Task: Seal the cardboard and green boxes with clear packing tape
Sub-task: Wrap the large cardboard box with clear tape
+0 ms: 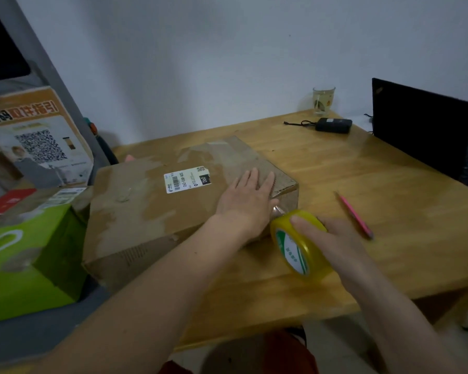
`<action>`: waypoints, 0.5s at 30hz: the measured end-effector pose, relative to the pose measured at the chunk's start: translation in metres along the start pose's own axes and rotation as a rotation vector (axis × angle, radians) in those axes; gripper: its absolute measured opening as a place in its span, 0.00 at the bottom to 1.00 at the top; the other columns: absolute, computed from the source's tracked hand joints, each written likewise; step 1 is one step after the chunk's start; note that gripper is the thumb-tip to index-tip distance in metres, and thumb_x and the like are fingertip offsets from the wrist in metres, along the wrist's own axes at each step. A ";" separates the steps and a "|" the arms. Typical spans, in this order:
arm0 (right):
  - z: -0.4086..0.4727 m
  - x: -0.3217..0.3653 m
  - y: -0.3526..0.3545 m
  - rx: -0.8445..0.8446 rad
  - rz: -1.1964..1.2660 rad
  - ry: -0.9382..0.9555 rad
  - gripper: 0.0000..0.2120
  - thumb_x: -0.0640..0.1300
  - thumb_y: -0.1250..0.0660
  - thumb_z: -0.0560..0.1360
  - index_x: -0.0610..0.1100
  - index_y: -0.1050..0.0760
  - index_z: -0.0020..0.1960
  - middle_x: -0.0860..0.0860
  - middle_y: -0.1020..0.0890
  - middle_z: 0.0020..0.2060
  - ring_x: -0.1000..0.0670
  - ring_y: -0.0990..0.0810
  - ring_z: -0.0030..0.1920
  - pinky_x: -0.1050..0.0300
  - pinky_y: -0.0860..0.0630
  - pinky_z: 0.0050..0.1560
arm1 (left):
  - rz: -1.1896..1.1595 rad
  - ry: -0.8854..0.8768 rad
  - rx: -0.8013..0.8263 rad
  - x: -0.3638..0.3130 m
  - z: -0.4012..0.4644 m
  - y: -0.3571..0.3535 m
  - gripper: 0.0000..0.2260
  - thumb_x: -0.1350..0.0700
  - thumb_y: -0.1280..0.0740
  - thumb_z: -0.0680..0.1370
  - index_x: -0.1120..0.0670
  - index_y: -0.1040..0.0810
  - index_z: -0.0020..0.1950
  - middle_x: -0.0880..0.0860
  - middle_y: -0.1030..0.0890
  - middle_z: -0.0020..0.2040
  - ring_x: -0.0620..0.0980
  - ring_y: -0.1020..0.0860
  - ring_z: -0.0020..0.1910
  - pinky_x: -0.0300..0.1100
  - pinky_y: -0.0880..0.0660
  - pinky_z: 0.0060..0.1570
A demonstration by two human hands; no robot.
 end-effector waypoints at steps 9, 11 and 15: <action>0.012 -0.009 0.027 -0.105 0.170 0.044 0.15 0.56 0.40 0.80 0.47 0.23 0.54 0.53 0.19 0.50 0.54 0.21 0.51 0.55 0.27 0.49 | -0.741 0.135 -0.771 0.045 -0.181 -0.024 0.10 0.55 0.29 0.76 0.53 0.23 0.55 0.51 0.23 0.54 0.49 0.24 0.54 0.42 0.28 0.59; 0.028 -0.016 0.025 -0.068 0.195 0.040 0.17 0.56 0.41 0.80 0.47 0.25 0.62 0.52 0.21 0.58 0.53 0.23 0.57 0.56 0.28 0.53 | -0.945 0.674 -0.879 0.097 -0.223 -0.059 0.19 0.59 0.23 0.70 0.55 0.29 0.54 0.55 0.29 0.55 0.52 0.28 0.52 0.51 0.26 0.54; 0.052 -0.037 0.006 0.104 0.223 -0.059 0.28 0.68 0.35 0.71 0.54 0.24 0.65 0.54 0.20 0.60 0.51 0.21 0.59 0.47 0.26 0.61 | -1.088 1.119 -0.901 0.159 -0.257 -0.086 0.37 0.49 0.22 0.68 0.63 0.35 0.69 0.62 0.34 0.68 0.58 0.31 0.64 0.57 0.29 0.64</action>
Point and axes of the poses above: each hand's wrist, its own z-axis towards the middle knuckle, its own y-axis out of the back of the hand, x = y × z, the point moved 9 cm from there along z, towards the middle knuckle
